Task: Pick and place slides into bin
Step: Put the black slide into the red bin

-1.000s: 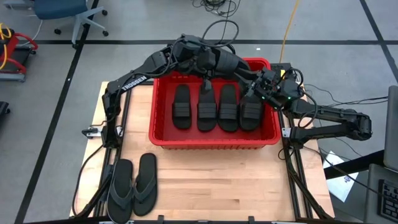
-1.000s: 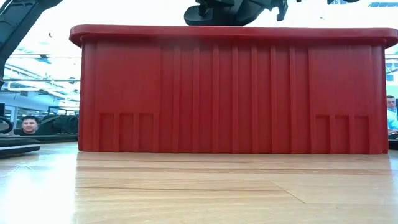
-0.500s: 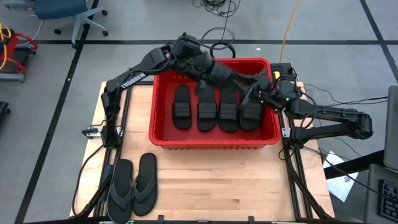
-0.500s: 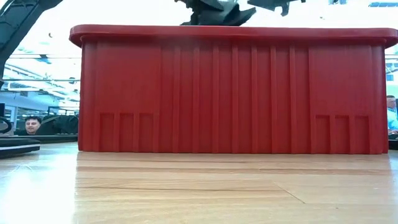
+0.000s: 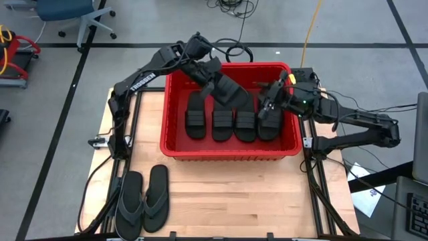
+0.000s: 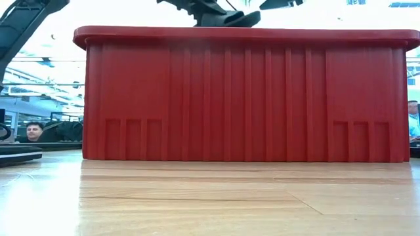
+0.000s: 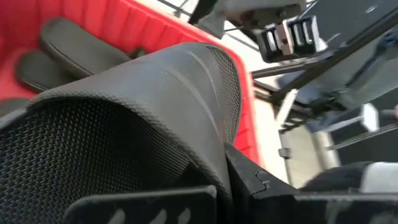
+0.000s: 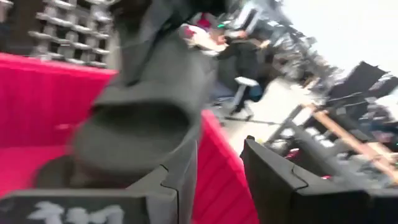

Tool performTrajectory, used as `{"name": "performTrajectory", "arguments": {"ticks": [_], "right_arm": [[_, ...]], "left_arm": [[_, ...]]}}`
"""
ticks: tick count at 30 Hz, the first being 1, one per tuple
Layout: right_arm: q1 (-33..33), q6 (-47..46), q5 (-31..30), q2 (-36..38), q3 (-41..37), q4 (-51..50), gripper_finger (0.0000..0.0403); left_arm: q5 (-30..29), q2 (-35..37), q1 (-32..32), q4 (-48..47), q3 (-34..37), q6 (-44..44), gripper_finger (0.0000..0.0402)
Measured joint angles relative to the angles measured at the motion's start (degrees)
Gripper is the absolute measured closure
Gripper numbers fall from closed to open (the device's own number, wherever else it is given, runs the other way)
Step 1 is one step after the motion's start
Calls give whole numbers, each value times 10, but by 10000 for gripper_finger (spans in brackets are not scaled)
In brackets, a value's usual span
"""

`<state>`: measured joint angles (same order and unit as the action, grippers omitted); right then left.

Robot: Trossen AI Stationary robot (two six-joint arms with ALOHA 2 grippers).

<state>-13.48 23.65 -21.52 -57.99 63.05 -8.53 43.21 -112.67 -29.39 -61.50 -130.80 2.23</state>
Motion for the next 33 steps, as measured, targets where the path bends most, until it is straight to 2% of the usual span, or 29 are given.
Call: {"name": "performTrajectory", "arguments": {"ticks": [4, 8, 12, 21, 33], "right_arm": [[1, 41, -11, -23, 16, 9, 267], [2, 37, 33, -40, 20, -1, 253], [9, 40, 32, -52, 21, -11, 241], [16, 115, -33, -77, 22, -8, 225], [14, 196, -37, -91, 21, -12, 226]], "left_arm": [[25, -12, 2, 11, 0, 20, 401], [24, -20, 4, 26, 0, 27, 401], [25, -26, 4, 47, 0, 53, 401], [31, -37, 15, 70, 0, 87, 401], [36, -37, 21, 54, 0, 90, 401]]}}
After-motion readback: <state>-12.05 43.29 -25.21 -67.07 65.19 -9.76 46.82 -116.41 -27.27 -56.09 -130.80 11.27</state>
